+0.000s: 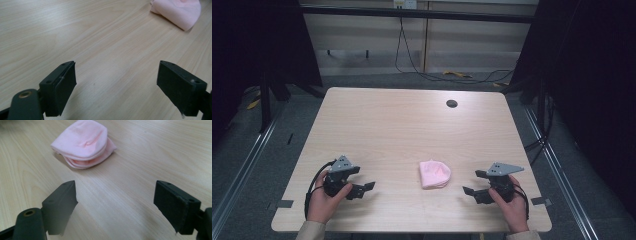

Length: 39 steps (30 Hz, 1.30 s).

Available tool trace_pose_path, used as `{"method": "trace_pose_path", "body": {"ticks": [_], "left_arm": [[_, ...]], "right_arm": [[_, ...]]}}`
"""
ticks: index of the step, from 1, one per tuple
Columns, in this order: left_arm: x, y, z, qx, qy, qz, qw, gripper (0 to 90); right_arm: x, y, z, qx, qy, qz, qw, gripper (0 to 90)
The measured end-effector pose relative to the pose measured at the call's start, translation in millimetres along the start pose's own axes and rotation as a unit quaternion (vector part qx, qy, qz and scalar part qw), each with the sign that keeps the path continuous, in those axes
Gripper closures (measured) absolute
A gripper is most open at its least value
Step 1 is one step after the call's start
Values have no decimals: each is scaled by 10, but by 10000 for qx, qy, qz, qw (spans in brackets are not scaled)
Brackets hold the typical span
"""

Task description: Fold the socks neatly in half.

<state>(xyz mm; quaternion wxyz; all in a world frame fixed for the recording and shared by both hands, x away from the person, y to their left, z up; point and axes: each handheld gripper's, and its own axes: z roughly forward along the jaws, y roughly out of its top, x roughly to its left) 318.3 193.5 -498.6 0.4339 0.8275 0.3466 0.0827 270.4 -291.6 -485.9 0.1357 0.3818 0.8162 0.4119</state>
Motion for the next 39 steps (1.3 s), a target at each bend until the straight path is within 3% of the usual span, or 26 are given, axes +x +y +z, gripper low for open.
{"method": "trace_pose_path", "body": {"ticks": [30, 39], "left_arm": [[224, -308, -300, 39, 204, -78, 9998, 158], [293, -391, -394, 16, 304, -94, 9995, 158]], "right_arm": [[-155, -258, -230, 217, -270, 11, 9994, 187], [-186, -312, -244, 340, -440, -170, 9983, 187]]}}
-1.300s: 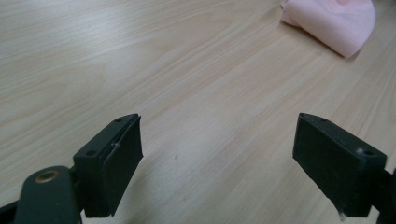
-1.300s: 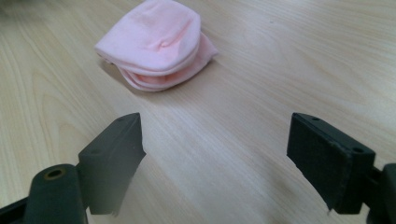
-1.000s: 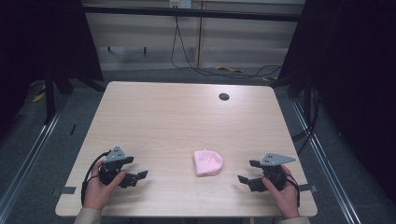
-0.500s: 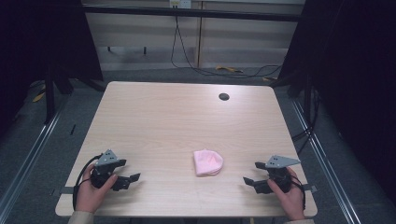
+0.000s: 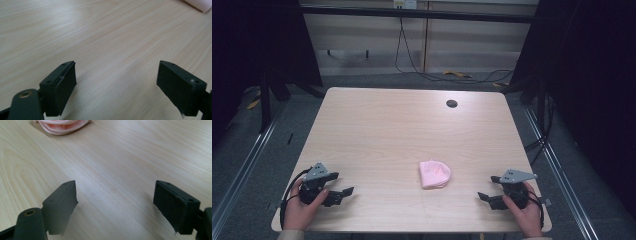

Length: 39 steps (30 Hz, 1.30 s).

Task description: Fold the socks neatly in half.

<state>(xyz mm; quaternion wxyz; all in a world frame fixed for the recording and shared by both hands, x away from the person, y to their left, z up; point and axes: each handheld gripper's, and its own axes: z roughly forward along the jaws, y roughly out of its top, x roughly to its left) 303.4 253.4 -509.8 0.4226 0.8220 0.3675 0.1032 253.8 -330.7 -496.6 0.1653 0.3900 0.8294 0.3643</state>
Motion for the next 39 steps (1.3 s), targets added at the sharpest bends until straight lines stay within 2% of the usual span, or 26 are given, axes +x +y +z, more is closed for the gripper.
{"method": "trace_pose_path", "body": {"ticks": [5, 10, 18, 21, 39], "left_arm": [[33, -49, -32, -1, 76, -22, 10000, 158], [46, -74, -41, 68, 186, 167, 9997, 158], [35, -87, -30, 189, 249, 283, 9991, 158], [31, -85, -24, 275, 326, 403, 9983, 158], [40, -81, -5, 354, 480, 277, 9978, 90]], "right_arm": [[-9, -21, 11, 100, -39, -56, 9999, 187], [-19, -27, 11, 112, -60, -54, 9999, 183], [-27, -27, 15, 147, -100, -14, 9998, 159], [-26, -27, 16, 161, -111, 7, 9998, 153], [-27, -26, 20, 164, -111, 32, 9998, 146]]}}
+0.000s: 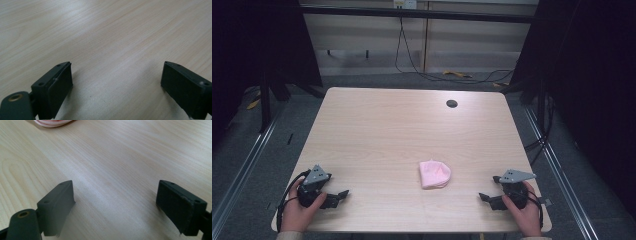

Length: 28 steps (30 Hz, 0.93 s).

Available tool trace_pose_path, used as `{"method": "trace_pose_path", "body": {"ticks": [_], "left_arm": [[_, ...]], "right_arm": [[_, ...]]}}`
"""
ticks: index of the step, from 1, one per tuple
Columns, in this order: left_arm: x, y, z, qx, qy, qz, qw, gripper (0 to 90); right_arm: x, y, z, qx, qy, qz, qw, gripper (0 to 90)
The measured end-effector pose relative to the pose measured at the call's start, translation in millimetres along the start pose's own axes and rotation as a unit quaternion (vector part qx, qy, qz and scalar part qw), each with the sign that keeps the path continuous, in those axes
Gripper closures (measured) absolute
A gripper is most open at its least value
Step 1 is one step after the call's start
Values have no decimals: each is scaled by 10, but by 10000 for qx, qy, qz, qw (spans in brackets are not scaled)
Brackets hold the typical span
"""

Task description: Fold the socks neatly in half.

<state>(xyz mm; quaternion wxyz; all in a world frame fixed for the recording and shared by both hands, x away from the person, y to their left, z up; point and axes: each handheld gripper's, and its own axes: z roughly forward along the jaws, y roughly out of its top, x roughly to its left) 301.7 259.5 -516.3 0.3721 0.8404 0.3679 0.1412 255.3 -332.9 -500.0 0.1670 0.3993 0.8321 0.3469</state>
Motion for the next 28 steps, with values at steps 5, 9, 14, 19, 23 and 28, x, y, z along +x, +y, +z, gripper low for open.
{"method": "trace_pose_path", "body": {"ticks": [5, 9, 14, 19, 23, 28], "left_arm": [[9, 6, 11, 76, 76, -40, 9999, 40], [8, 9, 23, 130, 104, -112, 9998, 0], [10, 9, 23, 133, 102, -102, 9998, 0], [3, 11, 25, 131, 150, -128, 9997, 0], [1, 11, 26, 127, 155, -145, 9997, 0], [1, 11, 26, 127, 154, -144, 9997, 0]], "right_arm": [[0, 0, 0, -1, -2, -2, 10000, 145], [1, 0, 0, 2, -7, 0, 10000, 142], [-2, 0, 3, 15, -25, 15, 10000, 128], [0, 2, 6, 38, -73, 29, 10000, 113], [4, 2, 6, 38, -94, 49, 9999, 111], [4, 1, 6, 39, -95, 49, 9999, 111]]}}
